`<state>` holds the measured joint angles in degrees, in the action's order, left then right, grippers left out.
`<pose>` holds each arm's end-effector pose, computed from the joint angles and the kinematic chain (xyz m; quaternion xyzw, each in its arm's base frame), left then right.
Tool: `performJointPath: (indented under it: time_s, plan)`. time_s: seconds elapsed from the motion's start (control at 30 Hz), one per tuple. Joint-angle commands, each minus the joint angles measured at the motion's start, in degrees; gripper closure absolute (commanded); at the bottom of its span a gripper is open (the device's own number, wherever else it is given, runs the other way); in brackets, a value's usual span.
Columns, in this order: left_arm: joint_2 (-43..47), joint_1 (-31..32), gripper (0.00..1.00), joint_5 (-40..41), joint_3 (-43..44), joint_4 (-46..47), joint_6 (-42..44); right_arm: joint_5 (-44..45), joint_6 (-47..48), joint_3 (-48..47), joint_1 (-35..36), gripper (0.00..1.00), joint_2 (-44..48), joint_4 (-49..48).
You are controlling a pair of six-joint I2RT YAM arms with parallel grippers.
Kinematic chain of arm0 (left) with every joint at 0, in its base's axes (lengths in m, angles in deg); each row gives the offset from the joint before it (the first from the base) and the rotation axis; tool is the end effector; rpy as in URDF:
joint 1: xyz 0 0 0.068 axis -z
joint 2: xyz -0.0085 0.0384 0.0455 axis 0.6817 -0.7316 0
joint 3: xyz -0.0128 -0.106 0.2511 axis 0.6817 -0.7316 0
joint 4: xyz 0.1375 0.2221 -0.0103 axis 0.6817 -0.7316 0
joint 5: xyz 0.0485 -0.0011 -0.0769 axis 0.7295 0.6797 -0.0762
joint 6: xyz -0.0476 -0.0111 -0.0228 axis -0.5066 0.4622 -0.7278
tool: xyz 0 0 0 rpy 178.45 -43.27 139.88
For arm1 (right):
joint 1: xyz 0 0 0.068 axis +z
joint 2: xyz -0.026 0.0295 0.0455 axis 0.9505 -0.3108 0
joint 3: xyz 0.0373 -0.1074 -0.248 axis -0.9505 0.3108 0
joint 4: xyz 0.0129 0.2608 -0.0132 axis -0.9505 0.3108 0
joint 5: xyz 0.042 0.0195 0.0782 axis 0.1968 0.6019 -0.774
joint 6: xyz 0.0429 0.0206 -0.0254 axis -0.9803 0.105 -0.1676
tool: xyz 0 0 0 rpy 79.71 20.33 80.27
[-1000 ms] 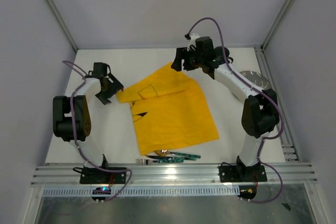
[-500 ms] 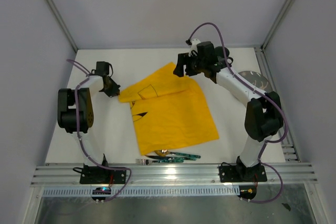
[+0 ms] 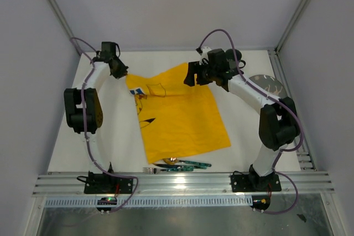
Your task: Set the dinner table for one person
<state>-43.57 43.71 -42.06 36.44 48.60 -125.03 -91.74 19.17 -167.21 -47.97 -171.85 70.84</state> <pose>0.4487 -0.0051 0.2227 -0.3449 0.8830 -0.1104 0.2985 0.3720 0.1764 0.2745 -0.1590 0.8700 0.2637 0.3850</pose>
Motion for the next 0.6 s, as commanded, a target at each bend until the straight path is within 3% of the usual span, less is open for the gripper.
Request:
performJointPath:
  time_s: [0.0, 0.17, 0.33, 0.37, 0.47, 0.57]
  plan:
    - [-2.6, 0.4, 1.0, 0.9, 7.4, -3.0, 1.5, 0.2, 0.5, 1.5, 0.1, 0.24, 3.7, -2.7]
    - [-6.9, 0.4, 1.0, -0.1, 15.1, -3.7, 1.5, 0.7, 0.9, 2.7, 0.1, 0.24, 4.4, -2.6]
    - [-16.5, 0.5, 1.0, -0.7, 28.4, -7.8, 3.1, 1.5, 2.2, 2.9, 0.1, 0.24, 5.5, -1.0]
    - [-18.0, 0.4, 0.96, -2.4, 30.3, -8.6, 3.4, 1.6, 2.2, 3.0, 0.0, 0.24, 6.0, -0.6]
    - [-22.8, 0.5, 0.21, -3.3, 36.4, -10.6, 4.3, 1.9, 2.4, 3.8, 0.1, 0.24, 7.1, -0.3]
    - [-23.9, 0.4, 0.05, -3.9, 36.4, -11.7, 5.1, 2.2, 2.3, 5.2, 0.1, 0.24, 8.0, -0.5]
